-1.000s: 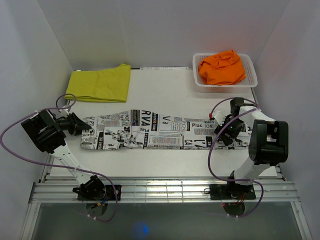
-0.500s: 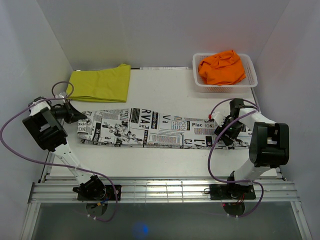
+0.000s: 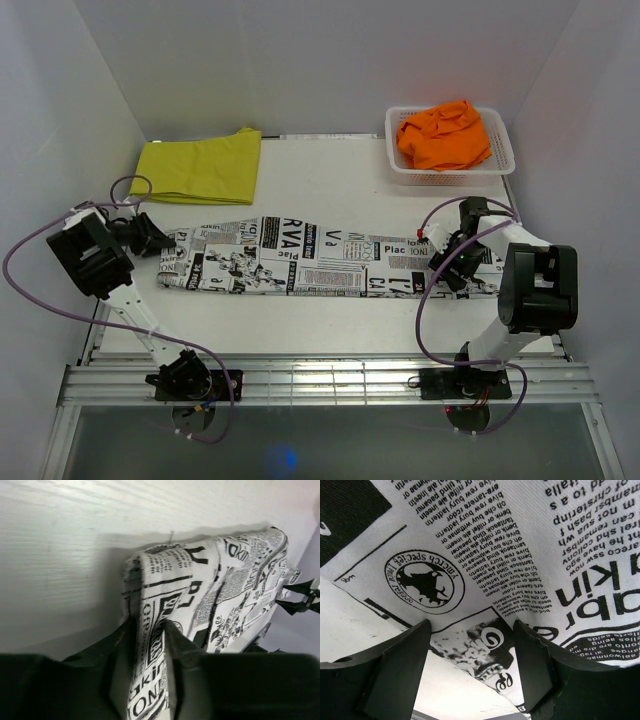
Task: Fold and stack the trousers
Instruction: Fold the trousers
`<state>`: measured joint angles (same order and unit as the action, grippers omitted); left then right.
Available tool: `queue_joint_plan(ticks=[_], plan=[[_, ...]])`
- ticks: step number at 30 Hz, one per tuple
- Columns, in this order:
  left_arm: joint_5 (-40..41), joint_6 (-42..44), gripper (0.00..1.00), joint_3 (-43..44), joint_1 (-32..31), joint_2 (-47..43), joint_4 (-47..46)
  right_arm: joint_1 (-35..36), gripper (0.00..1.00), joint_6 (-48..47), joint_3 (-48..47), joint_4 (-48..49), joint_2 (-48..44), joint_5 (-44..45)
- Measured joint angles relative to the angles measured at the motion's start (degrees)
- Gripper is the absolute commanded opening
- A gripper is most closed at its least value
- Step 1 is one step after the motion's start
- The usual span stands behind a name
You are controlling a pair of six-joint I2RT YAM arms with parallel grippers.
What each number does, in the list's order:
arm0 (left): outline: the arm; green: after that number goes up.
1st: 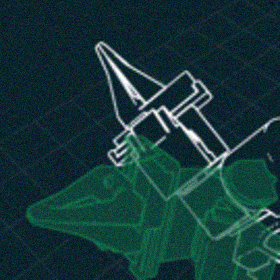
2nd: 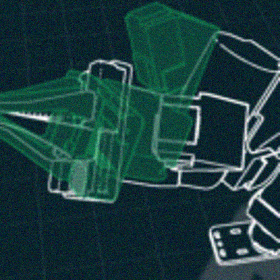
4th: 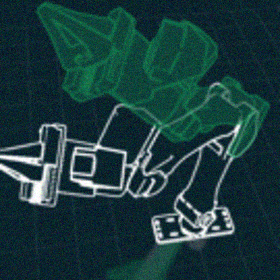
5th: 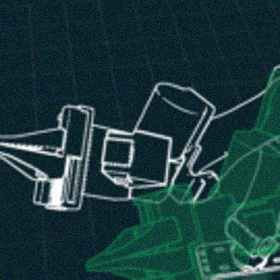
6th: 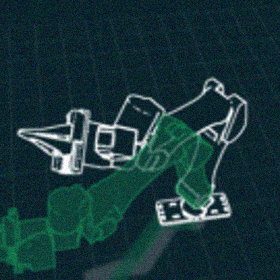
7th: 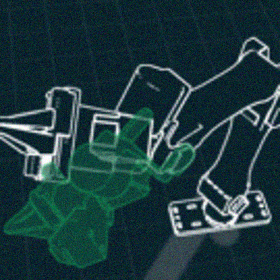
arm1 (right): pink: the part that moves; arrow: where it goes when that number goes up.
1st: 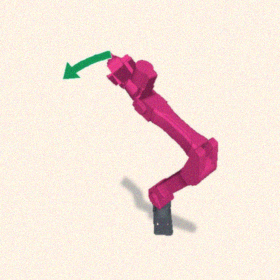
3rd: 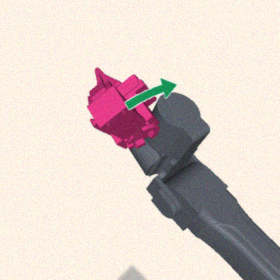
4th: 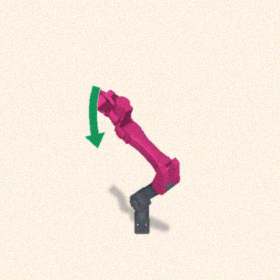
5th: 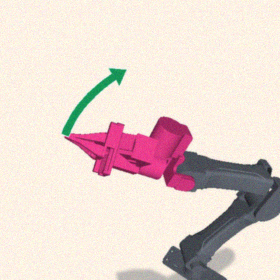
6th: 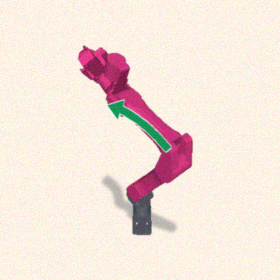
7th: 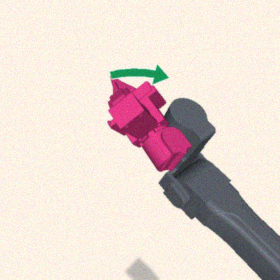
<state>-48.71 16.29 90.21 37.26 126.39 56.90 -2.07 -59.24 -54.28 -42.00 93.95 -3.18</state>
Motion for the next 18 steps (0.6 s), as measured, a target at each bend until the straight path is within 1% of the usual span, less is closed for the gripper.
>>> queue_joint_plan(ticks=[2,3,4,5,7,8,12,15,18], plan=[[1.4,-0.7,0.61,0.1,0.5,0.0,-0.7,0.0,0.73,0.0,0.0,0.0,-0.3,-0.1],[1.6,-0.9,0.65,0.2,0.7,-0.2,-0.6,0.0,0.74,0.0,-0.1,-0.1,-0.3,-0.1],[1.7,-1.2,0.81,0.7,0.8,-0.5,-0.2,0.0,0.75,0.0,-0.3,-0.2,-0.3,-0.2],[2.4,-0.6,0.98,1.3,0.8,-0.9,-0.1,0.0,0.78,0.0,-0.4,-0.4,-0.3,-0.2],[3.3,0.0,0.98,2.6,1.0,-2.6,-0.3,-0.1,0.81,0.2,-0.9,-0.9,-0.2,-0.4],[5.0,0.7,0.98,3.0,1.0,-3.9,-0.9,-0.2,0.86,0.2,-1.4,-1.4,0.0,-0.5],[8.6,5.7,0.98,3.4,-0.7,-11.3,-2.1,-0.2,0.92,1.5,-6.0,-4.2,0.3,-3.8],[10.8,9.8,0.98,-0.6,-6.5,-19.9,-4.7,0.4,0.95,2.8,-10.3,-5.6,0.3,-7.1],[11.8,13.1,0.98,-7.3,-15.5,-28.0,-7.3,1.4,0.98,3.9,-12.4,-6.7,0.3,-9.7]])
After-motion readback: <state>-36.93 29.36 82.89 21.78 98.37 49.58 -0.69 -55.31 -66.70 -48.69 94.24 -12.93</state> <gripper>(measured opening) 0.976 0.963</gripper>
